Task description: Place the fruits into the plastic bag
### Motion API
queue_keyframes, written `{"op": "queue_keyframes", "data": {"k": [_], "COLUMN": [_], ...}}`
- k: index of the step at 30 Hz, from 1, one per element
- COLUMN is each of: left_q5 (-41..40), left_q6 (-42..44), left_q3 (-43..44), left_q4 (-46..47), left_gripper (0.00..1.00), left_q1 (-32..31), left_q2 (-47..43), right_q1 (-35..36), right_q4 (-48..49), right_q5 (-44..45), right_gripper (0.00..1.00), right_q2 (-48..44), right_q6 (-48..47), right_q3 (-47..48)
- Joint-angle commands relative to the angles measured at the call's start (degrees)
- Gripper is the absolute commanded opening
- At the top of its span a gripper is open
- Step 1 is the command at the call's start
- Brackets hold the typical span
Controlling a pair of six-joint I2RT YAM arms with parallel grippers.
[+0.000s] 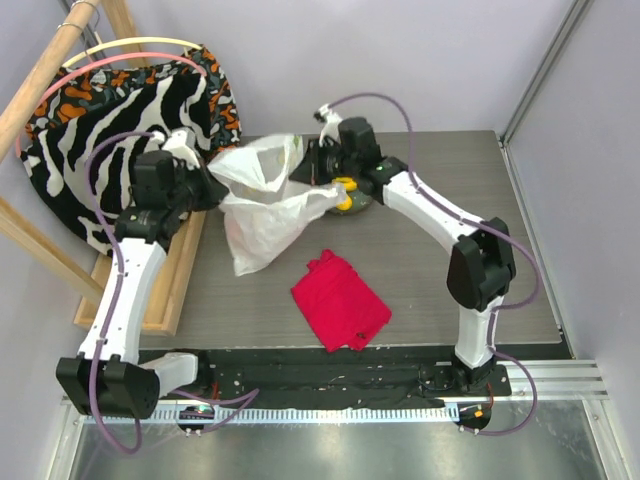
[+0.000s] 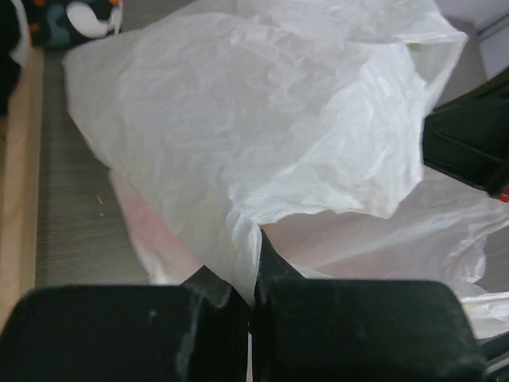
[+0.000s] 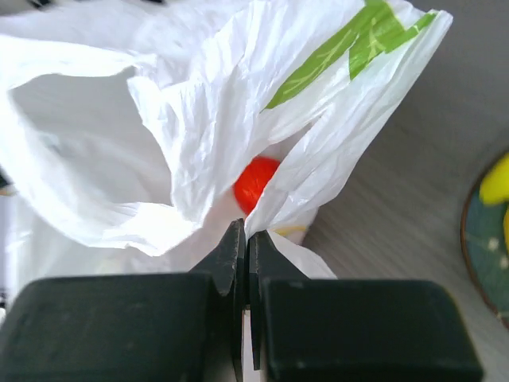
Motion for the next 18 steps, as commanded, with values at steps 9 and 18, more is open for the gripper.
{"op": "queue_keyframes", "data": {"k": [9,18], "left_q5": [-6.12,-5.51], "left_q6": [0.41,0.67], "left_q3": [9.22,2.02], "left_q4": [-4.63,-2.7], "left_gripper": [0.0,0.0], "left_q1": [3.68,5.61], "left_q2": [-5.41,-3.49], "right_q1": [5.42,6.74], "right_q4": [-1.45,1.17], "right_q5": [-1.48,-3.14], "right_gripper": [0.01,0.01], "right_q2": [-8.0,-7.56], "right_q6": [-1.08,2.25], "right_q3": [9.97,8.4]}}
